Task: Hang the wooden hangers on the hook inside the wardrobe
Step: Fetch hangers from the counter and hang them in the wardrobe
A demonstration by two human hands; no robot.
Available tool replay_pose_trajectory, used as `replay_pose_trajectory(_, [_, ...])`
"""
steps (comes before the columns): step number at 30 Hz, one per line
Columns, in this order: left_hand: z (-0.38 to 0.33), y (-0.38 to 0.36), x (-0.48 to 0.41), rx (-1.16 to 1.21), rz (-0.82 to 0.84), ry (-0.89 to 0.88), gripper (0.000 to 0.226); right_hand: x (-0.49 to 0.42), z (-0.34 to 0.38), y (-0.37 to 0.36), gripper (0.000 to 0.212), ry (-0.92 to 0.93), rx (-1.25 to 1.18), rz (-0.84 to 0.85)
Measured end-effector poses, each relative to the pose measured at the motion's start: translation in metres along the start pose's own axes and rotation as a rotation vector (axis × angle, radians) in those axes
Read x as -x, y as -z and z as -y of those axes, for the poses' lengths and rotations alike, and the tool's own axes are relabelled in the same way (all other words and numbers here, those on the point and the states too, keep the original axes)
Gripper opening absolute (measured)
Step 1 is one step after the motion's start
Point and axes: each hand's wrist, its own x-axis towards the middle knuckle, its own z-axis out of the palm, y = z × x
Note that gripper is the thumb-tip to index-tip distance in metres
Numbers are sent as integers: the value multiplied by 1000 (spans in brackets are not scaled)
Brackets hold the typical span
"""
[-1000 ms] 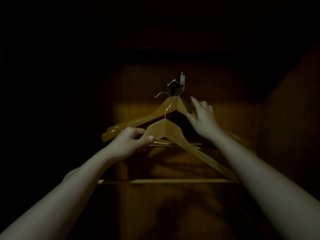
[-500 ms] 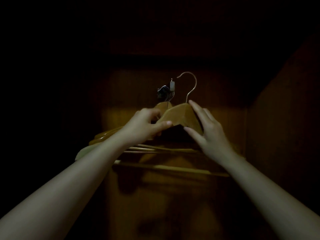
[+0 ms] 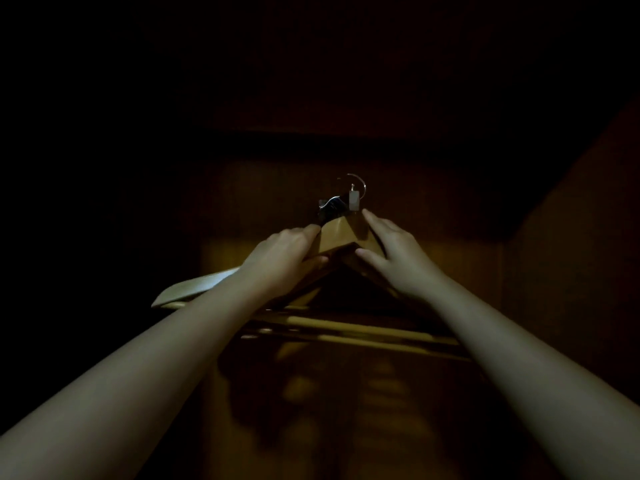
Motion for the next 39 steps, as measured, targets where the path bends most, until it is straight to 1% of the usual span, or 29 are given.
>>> replay_pose_trajectory(4, [14, -21, 15, 85, 51, 64, 58, -2, -3, -19, 49, -40, 52, 97])
replay_pose_trajectory(6, [16, -34, 23, 108, 12, 80, 60, 2, -7, -30, 52, -70, 71, 104])
replay_pose_trajectory(8, [18, -44, 27, 108, -34, 77, 61, 6, -9, -36, 53, -68, 55, 59])
replay_pose_trajectory(10, [17, -52, 26, 84, -69, 79, 63, 8, -11, -40, 53, -28, 61, -10])
replay_pose_trajectory(13, [15, -65, 29, 16, -136, 116, 64, 15, -13, -43, 64, 26, 178, -90])
replay_pose_trajectory(15, [15, -75, 35, -62, -171, 140, 61, 20, -13, -47, 66, 24, 252, -97])
replay_pose_trajectory(17, [19, -83, 42, -112, -169, 166, 59, 28, -14, -50, 65, 43, 303, -84])
replay_pose_trajectory(20, [20, -82, 42, -101, -169, 202, 57, 38, -16, -48, 65, 86, 381, -84])
replay_pose_trajectory(22, [17, -80, 45, -101, -196, 210, 57, 49, -19, -49, 65, 71, 389, -77])
replay_pose_trajectory(23, [15, -81, 48, -97, -214, 198, 57, 56, -20, -50, 64, 64, 390, -80])
replay_pose_trajectory(25, [7, -83, 60, -71, -222, 116, 59, 71, -23, -53, 61, 68, 395, -80])
replay_pose_trajectory(28, [-15, -88, 80, 12, -139, -48, 59, 98, -26, -50, 59, 83, 381, -3])
replay_pose_trajectory(30, [-33, -88, 95, 72, -55, -120, 58, 118, -28, -42, 58, 85, 354, 45])
replay_pose_trajectory(32, [-52, -86, 107, 140, 52, -159, 60, 138, -30, -29, 56, 66, 325, 86])
replay_pose_trajectory(34, [-71, -86, 116, 180, 160, -191, 60, 162, -35, -16, 47, 10, 289, 151])
replay_pose_trajectory(36, [-91, -88, 127, 198, 257, -223, 56, 190, -42, -5, 41, -50, 260, 214])
replay_pose_trajectory(39, [-128, -101, 149, 243, 432, -237, 45, 243, -55, 9, 38, -156, 264, 342])
